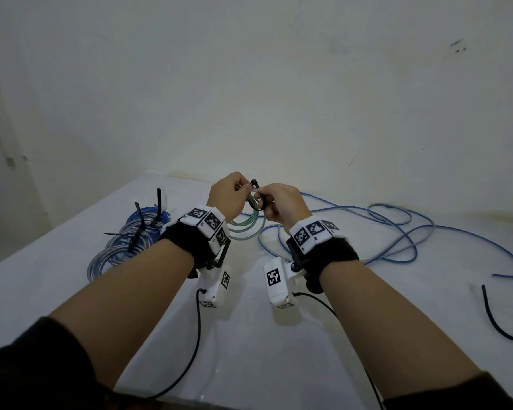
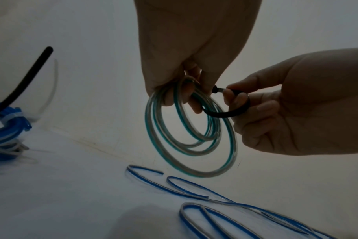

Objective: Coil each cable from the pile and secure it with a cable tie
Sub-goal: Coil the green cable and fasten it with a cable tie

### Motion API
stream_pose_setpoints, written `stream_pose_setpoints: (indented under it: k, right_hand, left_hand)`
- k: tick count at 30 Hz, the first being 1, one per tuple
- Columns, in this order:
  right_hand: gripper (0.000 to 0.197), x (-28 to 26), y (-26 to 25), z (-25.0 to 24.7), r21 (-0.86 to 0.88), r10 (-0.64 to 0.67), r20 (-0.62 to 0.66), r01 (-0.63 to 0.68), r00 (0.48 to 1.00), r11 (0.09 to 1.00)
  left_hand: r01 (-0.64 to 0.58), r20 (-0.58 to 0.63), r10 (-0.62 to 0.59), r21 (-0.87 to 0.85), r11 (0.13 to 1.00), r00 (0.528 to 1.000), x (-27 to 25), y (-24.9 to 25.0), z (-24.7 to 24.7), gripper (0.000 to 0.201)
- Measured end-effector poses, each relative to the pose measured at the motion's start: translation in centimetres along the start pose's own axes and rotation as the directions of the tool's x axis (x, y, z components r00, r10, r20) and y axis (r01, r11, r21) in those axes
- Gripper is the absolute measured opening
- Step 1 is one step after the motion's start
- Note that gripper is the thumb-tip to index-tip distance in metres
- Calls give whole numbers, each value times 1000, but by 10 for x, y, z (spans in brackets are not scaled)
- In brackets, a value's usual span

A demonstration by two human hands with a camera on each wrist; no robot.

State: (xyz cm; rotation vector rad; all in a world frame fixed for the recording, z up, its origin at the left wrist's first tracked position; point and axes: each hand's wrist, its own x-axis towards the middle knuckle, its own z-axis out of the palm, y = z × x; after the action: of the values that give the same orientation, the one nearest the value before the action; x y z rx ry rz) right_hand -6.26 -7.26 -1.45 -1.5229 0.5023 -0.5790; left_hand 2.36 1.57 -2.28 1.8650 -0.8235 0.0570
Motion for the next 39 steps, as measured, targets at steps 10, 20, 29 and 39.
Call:
stream_pose_setpoints:
  k: [10,20,29,39]
  right_hand:
    - [24,0,1,0,42,38,23,-39,999,998]
    - [26,1,10,1,67,-14,2,14,1000,998]
    - [21,2,5,0,142,58,10,-59,998,988]
    - [19,8,9,0,272,290,-63,-263,955,926]
  left_hand:
    - [-62,-26,63,24,998,998,-3,0,0,11]
    - [-114,36,110,124,986,993,-3,-2,-2,9]
    - [-147,146,126,140,979,981,-5,2,-1,7]
    - [-143,191,114,147,979,975,-13,2,4,11]
